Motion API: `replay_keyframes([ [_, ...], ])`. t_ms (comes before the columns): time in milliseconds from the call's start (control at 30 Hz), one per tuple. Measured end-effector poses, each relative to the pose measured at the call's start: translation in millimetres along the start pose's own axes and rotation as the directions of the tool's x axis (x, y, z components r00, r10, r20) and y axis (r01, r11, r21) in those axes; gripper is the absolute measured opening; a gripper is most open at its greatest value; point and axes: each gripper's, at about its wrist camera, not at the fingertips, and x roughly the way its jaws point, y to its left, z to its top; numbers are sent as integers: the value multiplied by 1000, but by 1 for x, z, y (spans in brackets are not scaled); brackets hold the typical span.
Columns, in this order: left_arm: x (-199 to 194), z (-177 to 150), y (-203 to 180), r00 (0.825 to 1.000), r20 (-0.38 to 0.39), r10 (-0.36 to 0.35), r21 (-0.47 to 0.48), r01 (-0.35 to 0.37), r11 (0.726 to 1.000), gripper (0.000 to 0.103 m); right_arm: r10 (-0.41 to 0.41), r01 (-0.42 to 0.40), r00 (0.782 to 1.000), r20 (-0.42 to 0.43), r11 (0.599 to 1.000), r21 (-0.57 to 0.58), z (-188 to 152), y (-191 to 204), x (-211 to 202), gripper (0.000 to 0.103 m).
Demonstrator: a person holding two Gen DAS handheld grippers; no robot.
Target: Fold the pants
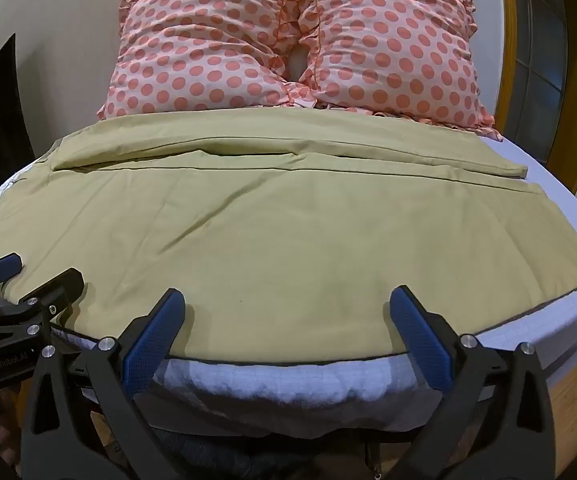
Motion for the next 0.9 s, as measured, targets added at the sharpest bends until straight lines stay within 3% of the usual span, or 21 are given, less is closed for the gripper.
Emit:
replay_keyframes([
  [900, 0, 0, 0, 1000, 7, 3, 3, -3, 1000, 101, 0, 0, 1000, 6, 1000, 0, -1, 0, -1, 102],
])
